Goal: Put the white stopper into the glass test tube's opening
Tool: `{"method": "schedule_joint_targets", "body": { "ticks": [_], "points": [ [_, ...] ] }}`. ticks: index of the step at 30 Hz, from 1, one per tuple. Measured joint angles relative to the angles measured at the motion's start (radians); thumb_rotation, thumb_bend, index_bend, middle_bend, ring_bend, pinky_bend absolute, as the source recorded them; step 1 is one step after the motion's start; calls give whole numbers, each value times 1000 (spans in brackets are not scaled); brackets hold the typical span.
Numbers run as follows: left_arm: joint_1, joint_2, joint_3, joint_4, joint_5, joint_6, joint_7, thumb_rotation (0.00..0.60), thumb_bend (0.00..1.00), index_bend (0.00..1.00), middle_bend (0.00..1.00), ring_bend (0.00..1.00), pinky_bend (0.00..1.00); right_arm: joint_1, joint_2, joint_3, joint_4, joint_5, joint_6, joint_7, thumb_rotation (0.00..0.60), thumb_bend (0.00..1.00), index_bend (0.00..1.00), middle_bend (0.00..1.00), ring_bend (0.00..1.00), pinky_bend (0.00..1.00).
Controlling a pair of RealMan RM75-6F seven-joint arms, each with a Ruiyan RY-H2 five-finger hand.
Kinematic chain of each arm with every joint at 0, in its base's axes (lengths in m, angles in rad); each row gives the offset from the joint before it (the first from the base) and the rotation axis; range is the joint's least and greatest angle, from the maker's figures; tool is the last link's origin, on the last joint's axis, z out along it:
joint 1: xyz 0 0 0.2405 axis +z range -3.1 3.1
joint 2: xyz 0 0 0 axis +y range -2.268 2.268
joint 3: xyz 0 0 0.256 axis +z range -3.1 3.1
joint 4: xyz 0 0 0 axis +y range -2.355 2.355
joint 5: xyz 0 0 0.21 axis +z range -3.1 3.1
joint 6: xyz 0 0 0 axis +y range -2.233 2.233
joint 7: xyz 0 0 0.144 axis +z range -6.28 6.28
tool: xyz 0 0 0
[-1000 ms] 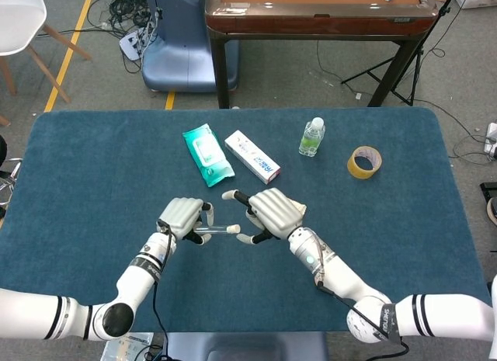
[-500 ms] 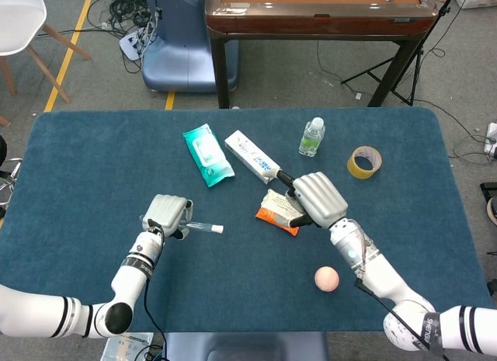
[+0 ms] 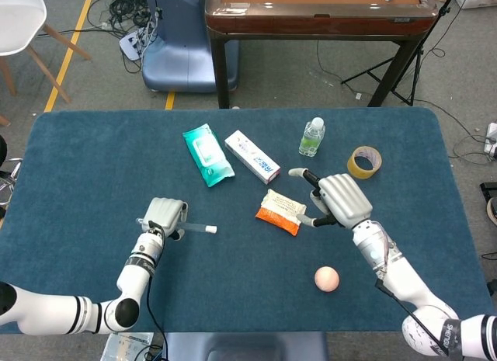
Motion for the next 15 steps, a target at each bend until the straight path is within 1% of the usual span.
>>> {"method": "schedule_joint_targets", "body": {
  "ticks": [10,15],
  "points": [
    [26,-59,-33,92,-17,-92,-48,600,270,646,1000,1000,1000,-20,3,-5,16,12,-6,9,600,191,213,909,970,1000],
    [30,-76,-38,110,-20,-115,-48,600,270,570,1000,1000,1000,-27,8,-5,18,15,-11,12,600,191,213,909,970,1000]
  ]
}}
